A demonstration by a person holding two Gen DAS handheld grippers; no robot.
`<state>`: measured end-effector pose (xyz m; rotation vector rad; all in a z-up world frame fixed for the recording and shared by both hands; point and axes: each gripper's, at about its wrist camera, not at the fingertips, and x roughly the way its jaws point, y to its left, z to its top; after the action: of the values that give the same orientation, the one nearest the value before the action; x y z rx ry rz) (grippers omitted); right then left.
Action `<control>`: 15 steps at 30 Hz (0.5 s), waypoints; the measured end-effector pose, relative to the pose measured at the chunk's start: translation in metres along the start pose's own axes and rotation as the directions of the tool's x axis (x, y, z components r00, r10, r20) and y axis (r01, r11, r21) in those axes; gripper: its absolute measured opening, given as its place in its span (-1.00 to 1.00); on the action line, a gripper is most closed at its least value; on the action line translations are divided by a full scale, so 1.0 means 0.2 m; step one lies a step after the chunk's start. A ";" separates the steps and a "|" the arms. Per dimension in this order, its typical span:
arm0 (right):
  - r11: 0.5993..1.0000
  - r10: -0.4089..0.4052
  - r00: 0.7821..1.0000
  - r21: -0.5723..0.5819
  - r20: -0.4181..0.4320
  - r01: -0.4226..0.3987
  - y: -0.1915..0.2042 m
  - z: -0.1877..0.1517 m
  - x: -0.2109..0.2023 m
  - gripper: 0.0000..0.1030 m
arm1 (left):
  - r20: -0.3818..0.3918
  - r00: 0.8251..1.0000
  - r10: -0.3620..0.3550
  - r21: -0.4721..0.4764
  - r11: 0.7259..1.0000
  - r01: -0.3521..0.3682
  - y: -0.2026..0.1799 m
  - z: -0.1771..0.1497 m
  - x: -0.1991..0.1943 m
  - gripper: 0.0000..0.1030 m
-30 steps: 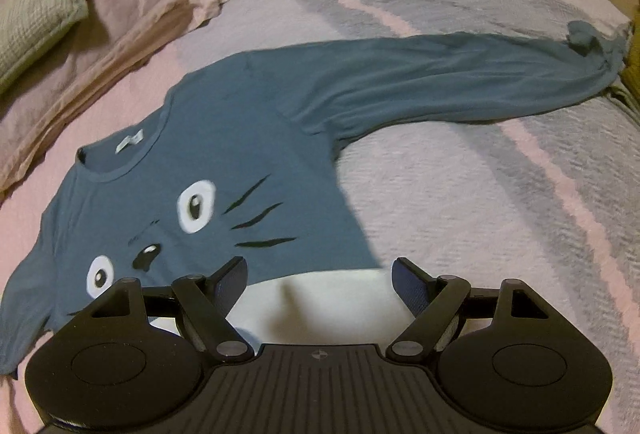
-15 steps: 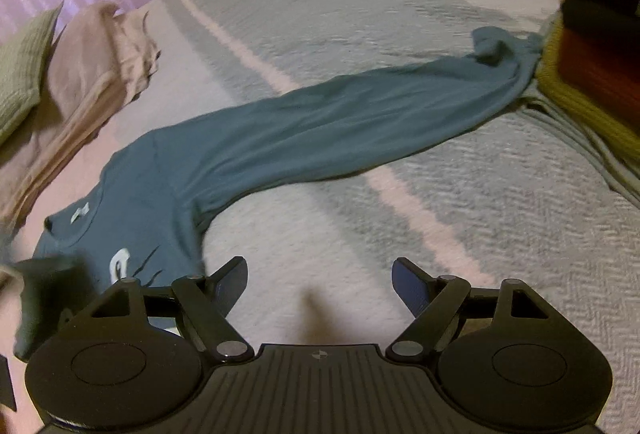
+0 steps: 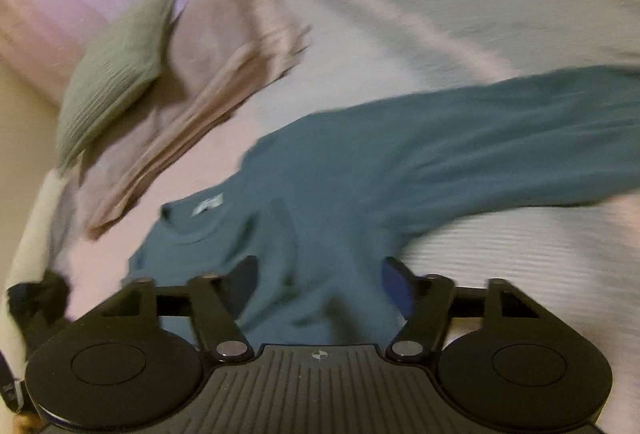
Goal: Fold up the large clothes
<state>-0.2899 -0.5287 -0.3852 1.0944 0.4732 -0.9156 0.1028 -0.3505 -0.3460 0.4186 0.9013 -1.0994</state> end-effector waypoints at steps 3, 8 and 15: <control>1.000 -0.003 0.998 0.006 -0.069 0.003 0.06 -0.01 0.21 0.05 | 0.002 1.000 0.007 -0.067 0.998 -0.007 0.10 0.04 0.03 -0.41; 0.997 0.018 0.996 0.076 -0.086 -0.012 0.08 -0.05 0.34 -0.67 | -0.009 1.000 -0.001 -0.093 0.996 0.000 0.19 0.03 0.06 -0.37; 0.976 0.088 0.959 -0.216 0.268 -0.029 0.31 0.04 0.02 -0.94 | -0.030 0.998 -0.050 0.006 0.999 0.050 0.18 0.00 0.08 -0.38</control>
<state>-0.2372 -0.5277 -0.3499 0.7698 0.2962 -0.9268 0.1381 -0.3450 -0.3632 0.4211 0.9383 -1.1450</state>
